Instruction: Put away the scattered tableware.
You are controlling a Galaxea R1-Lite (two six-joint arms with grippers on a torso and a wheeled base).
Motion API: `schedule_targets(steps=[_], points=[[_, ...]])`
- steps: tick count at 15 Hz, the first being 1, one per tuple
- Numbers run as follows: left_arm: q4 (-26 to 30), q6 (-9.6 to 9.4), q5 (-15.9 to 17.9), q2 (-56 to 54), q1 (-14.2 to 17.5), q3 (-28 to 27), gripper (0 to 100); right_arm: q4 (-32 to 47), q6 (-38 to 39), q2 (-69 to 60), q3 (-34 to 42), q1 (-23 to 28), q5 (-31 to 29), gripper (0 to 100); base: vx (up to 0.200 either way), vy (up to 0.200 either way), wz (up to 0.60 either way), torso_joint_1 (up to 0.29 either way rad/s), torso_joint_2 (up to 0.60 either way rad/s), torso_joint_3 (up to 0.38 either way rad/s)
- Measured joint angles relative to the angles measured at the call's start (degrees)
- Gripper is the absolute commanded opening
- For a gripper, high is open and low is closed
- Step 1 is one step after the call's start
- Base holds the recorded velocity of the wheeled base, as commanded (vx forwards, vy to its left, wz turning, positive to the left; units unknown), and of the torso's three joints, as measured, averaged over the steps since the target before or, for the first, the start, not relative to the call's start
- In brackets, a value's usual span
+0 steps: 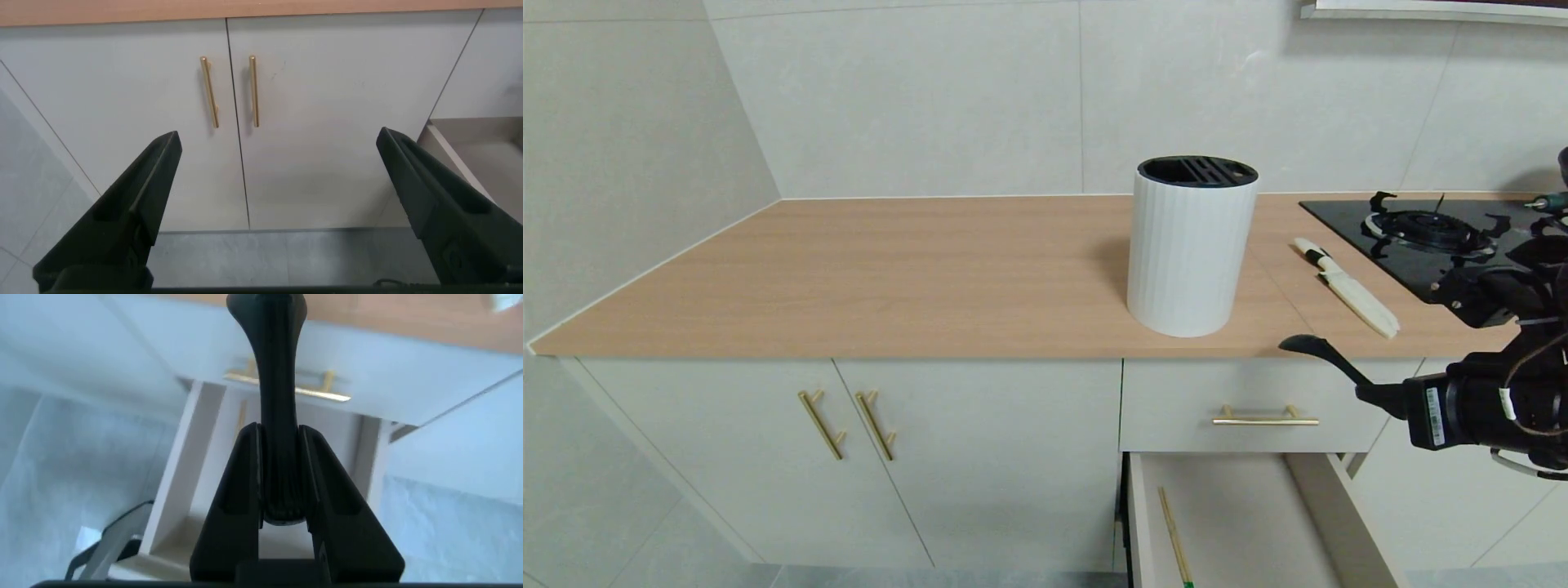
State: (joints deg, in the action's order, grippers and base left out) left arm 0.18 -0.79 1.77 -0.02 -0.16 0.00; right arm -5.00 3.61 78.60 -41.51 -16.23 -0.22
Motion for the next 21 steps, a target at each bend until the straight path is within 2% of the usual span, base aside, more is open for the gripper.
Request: schedule_targets(steps=[10,21], points=[[0.0,0.01,0.0,0.0,-0.02,0.0,100,-3.89,-3.66,1.83,6.21,-1.74,0.04,0,0.0,0.0,0.0,-0.007,0.02,0.01],[0.0,0.0,0.01,0.0,-0.02,0.0,100,-3.97,-5.0,5.33,7.28,-1.77,0.01,0,0.0,0.0,0.0,-0.181,0.44,0.254]])
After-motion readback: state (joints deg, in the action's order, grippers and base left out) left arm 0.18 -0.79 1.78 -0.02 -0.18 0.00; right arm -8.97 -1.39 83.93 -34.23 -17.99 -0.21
